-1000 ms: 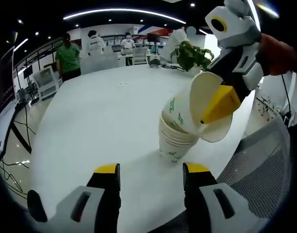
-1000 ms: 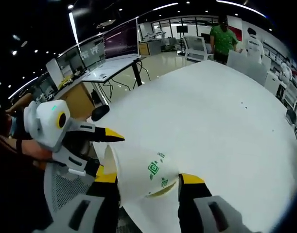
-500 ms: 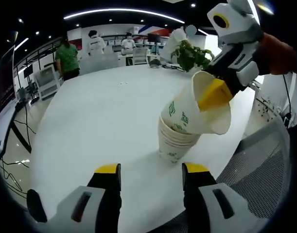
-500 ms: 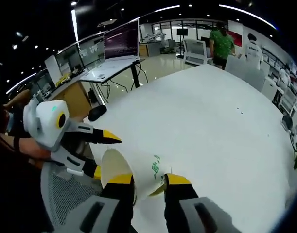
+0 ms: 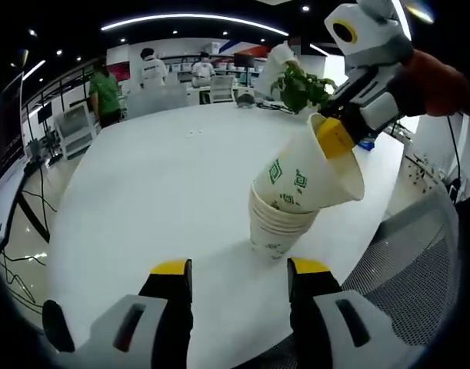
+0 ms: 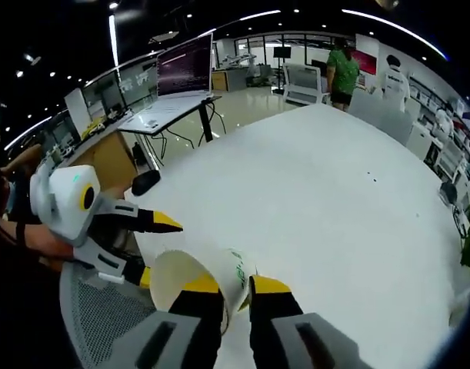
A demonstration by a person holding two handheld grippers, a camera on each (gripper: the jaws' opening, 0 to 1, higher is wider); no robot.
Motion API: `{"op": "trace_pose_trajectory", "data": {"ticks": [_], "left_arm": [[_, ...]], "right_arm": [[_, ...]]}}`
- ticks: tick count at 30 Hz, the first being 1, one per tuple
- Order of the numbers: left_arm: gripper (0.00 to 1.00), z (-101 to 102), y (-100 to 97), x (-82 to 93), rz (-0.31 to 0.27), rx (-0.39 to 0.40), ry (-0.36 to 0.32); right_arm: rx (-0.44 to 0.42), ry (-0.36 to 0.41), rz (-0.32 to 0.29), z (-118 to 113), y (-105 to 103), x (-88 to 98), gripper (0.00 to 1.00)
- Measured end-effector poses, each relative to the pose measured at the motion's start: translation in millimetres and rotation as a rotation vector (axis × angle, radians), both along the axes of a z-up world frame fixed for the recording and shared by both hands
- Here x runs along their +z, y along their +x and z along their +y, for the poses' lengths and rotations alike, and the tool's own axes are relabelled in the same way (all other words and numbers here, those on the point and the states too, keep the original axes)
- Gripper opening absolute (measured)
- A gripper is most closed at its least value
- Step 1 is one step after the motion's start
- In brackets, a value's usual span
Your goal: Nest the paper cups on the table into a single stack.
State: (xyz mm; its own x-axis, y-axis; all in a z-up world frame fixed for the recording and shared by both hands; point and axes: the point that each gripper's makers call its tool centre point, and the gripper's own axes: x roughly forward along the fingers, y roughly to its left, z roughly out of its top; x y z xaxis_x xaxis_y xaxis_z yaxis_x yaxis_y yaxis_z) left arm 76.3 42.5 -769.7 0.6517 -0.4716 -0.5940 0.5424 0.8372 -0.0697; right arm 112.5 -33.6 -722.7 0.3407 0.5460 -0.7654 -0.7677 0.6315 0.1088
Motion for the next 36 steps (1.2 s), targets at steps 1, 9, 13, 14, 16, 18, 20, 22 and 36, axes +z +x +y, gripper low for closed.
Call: {"op": "trace_pose_trajectory", "data": {"ticks": [1,9,13,14,16,18,20,22,36], "left_arm": [[0.49,0,0.1,-0.3,0.000,0.000,0.000],[0.49,3,2.4,-4.5,-0.001,0.004,-0.002],[0.49,3,2.6,-4.3,-0.002,0.005,-0.002],[0.49,3,2.8,-4.7,-0.002,0.004,-0.003],[0.49,4,3.4,-5.8,-0.003,0.006,-0.003],[0.49,5,3.9,-6.5,-0.003,0.008,-0.004],[0.49,5,3.8,-6.5,-0.004,0.007,-0.003],[0.49,5,3.8,-6.9,-0.004,0.006,-0.003],[0.49,1,1.6,-4.9,-0.002,-0.004,0.004]], "right_arm": [[-0.001,0.000,0.000,0,1,0.0,0.09],[-0.016,0.007,-0.006,4,6,1.8,0.09],[-0.013,0.002,-0.006,5,7,0.6,0.10],[-0.014,0.002,-0.005,5,7,-0.3,0.10],[-0.015,0.003,-0.005,4,7,-1.3,0.10],[-0.016,0.004,-0.005,4,8,-1.2,0.11],[-0.016,0.004,-0.004,3,8,-1.3,0.11],[-0.018,0.003,-0.006,3,9,-0.9,0.11],[0.005,-0.008,-0.034,-5,7,0.2,0.22]]}}
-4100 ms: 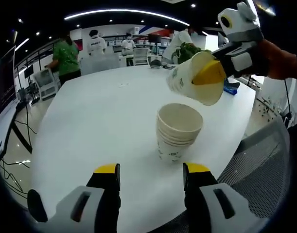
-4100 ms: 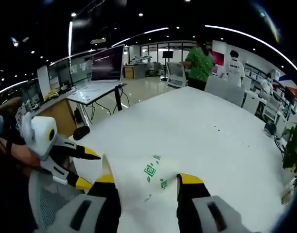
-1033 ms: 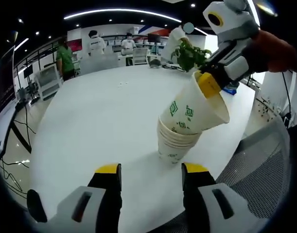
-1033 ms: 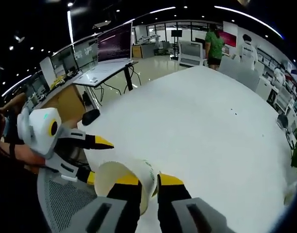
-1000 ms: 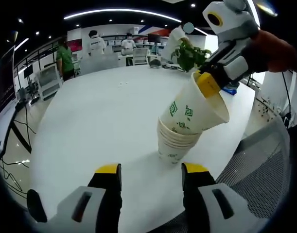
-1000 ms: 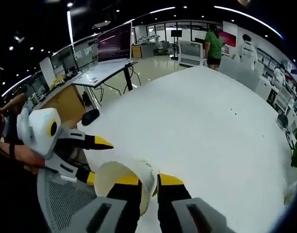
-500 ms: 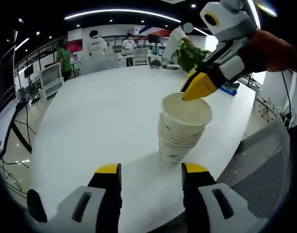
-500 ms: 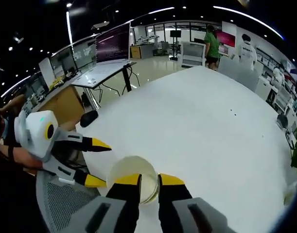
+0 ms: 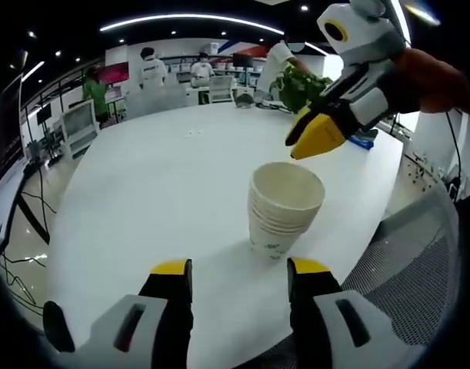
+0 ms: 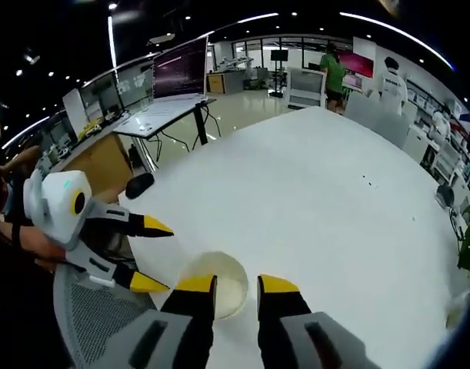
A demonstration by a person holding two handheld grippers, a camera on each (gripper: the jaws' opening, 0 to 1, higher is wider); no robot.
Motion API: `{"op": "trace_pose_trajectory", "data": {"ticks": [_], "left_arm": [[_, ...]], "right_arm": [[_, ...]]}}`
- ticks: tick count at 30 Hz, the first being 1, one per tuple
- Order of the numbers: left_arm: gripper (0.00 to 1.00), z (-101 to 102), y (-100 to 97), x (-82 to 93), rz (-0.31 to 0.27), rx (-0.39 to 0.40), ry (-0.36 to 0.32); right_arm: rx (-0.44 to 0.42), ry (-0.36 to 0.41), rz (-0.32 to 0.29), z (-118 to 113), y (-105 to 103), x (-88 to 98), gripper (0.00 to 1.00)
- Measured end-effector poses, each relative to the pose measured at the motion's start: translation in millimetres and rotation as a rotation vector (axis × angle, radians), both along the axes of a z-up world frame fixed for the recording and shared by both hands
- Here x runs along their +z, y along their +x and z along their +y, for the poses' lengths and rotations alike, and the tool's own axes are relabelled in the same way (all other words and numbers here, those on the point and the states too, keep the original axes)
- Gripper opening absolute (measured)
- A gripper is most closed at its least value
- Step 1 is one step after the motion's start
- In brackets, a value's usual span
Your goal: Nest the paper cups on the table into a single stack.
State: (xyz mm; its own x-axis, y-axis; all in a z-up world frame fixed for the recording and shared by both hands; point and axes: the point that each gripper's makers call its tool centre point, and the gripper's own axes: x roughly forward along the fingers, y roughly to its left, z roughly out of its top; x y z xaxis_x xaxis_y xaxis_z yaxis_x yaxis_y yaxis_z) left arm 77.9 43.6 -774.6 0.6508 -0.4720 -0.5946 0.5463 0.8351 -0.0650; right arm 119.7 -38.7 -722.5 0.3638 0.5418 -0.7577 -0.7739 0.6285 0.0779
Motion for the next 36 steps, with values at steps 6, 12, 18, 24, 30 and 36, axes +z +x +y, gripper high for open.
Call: {"op": "trace_pose_trajectory", "data": {"ticks": [6,12,18,24,30,36], "left_arm": [[0.49,-2,-1.4,1.5,0.002,-0.006,0.000],[0.49,-3,-2.9,0.2,0.009,-0.018,0.000],[0.50,-3,-2.8,-2.1,0.032,-0.012,-0.032],[0.52,-8,-3.1,-5.0,0.039,-0.045,-0.028],[0.53,-11,3.8,-6.9,0.036,-0.084,-0.001],[0.52,-12,12.8,-8.6,0.030,-0.131,0.023]], "right_arm": [[0.032,0.009,-0.013,-3,-2,-0.3,0.32],[0.058,0.031,0.000,-8,-8,-5.5,0.42],[0.083,-0.014,0.005,-30,-15,-25.2,0.52],[0.091,0.003,-0.010,-36,-17,-26.3,0.57],[0.065,0.088,-0.026,-27,-9,-15.6,0.56],[0.097,0.122,-0.003,-27,-15,-16.7,0.53]]}}
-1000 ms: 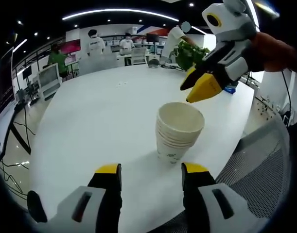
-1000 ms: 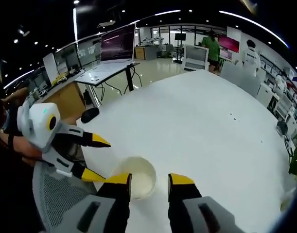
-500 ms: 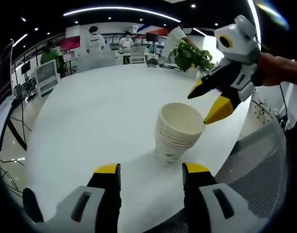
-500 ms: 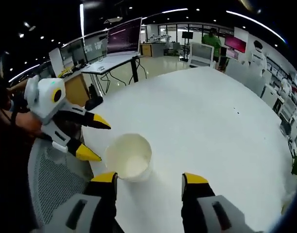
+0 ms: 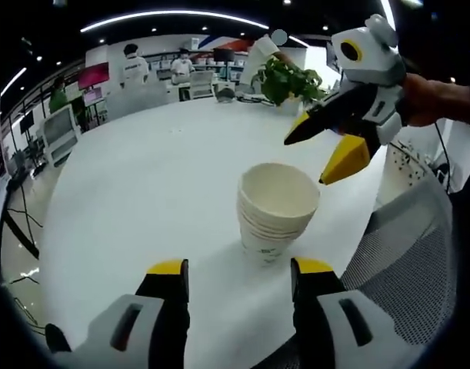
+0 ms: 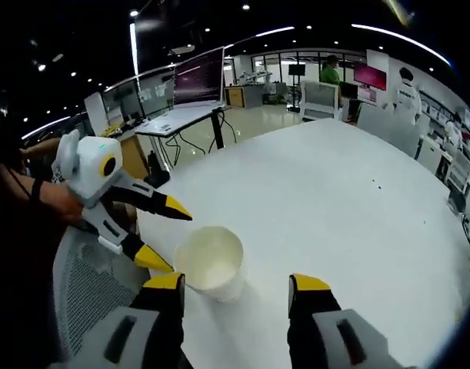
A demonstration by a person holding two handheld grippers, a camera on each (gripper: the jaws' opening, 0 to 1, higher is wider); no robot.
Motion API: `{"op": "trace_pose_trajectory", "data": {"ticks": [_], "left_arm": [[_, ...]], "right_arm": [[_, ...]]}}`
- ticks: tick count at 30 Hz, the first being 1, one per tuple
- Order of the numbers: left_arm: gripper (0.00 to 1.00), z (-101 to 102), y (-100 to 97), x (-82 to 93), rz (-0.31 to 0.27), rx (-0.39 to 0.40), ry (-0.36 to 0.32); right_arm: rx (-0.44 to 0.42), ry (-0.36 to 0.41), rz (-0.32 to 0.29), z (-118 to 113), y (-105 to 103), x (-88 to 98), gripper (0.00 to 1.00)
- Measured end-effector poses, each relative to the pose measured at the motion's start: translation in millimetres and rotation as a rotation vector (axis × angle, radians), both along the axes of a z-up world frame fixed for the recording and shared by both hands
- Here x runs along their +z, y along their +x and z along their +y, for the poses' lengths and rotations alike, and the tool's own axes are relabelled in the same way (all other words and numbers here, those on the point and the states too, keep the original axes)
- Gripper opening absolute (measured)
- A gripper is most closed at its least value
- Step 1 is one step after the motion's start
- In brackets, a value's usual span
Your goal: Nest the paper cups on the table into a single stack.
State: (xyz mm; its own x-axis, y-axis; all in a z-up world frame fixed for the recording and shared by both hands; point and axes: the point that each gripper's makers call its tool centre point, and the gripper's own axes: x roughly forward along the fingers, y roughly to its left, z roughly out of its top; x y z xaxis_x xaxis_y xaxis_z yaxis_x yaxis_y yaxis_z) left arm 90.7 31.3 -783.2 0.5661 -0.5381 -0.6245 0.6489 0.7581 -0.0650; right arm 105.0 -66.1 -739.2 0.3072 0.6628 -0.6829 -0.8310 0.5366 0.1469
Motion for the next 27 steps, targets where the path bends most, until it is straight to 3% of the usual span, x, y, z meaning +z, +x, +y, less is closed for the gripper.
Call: {"op": "trace_pose_trajectory", "data": {"ticks": [10,20,27], "left_arm": [[0.52,-5,5.2,2.0,-0.006,-0.052,0.029],[0.51,-18,2.1,6.0,-0.005,-0.092,0.035],[0.51,-21,5.1,6.3,-0.011,-0.117,0.046]], "right_arm": [[0.041,-0.024,-0.011,-4,-2,-12.4,0.56],[0.148,-0.046,-0.022,16,-17,-19.2,0.59],[0.176,-0.078,-0.038,19,-15,-26.2,0.59]]}}
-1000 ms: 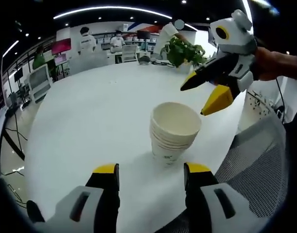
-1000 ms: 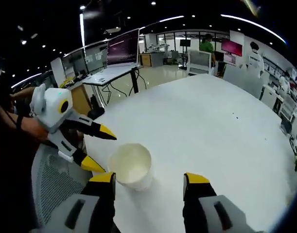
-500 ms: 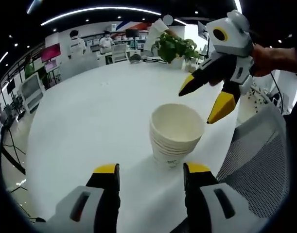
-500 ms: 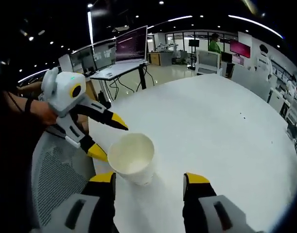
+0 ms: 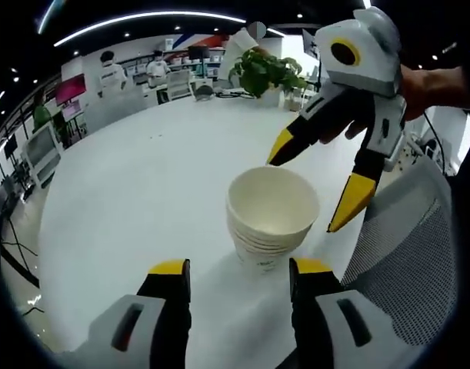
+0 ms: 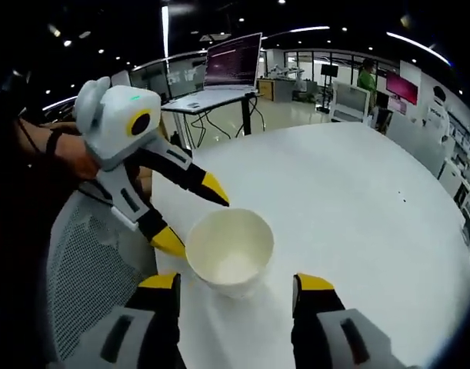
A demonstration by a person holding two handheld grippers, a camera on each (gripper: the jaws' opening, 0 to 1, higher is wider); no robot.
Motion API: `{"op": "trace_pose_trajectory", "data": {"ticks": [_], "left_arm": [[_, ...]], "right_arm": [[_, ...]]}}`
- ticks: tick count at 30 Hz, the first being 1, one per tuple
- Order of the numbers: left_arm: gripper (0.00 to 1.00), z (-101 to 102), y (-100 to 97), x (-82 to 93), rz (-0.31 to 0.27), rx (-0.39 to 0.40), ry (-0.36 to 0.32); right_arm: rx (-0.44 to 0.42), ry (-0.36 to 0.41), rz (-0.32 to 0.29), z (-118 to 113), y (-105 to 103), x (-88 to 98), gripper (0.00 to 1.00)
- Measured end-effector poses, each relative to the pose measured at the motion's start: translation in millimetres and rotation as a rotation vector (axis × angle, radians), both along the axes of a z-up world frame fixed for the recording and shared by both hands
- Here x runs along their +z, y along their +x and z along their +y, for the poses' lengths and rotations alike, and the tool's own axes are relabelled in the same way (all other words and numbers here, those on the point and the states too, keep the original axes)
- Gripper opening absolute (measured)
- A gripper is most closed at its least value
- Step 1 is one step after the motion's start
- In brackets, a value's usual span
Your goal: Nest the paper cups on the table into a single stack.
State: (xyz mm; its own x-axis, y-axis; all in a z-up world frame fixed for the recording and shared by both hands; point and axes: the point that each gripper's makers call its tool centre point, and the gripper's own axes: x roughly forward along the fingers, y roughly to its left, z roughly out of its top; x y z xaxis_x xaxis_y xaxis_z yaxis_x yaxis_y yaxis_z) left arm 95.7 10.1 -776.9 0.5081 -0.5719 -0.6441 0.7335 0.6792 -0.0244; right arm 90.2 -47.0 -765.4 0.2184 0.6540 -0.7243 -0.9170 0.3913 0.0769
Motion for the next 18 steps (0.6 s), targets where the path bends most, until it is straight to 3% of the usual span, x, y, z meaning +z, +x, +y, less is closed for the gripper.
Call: {"op": "trace_pose_trajectory", "data": {"ticks": [4,14,16,18], "left_arm": [[0.50,1,5.2,-2.4,-0.010,-0.026,0.019],[0.48,-16,1.5,-1.6,-0.025,-0.114,0.056],[0.42,-21,0.3,0.8,-0.024,-0.134,0.051],[0.32,-27,-4.1,-0.3,-0.026,-0.190,0.071]], "right_arm": [[0.030,-0.043,-0.020,-1,0,-6.7,0.58],[0.067,-0.049,-0.028,15,-2,-11.7,0.58],[0.079,-0.042,-0.034,21,-2,-10.5,0.52],[0.081,-0.037,-0.046,26,0,-9.3,0.53]]}}
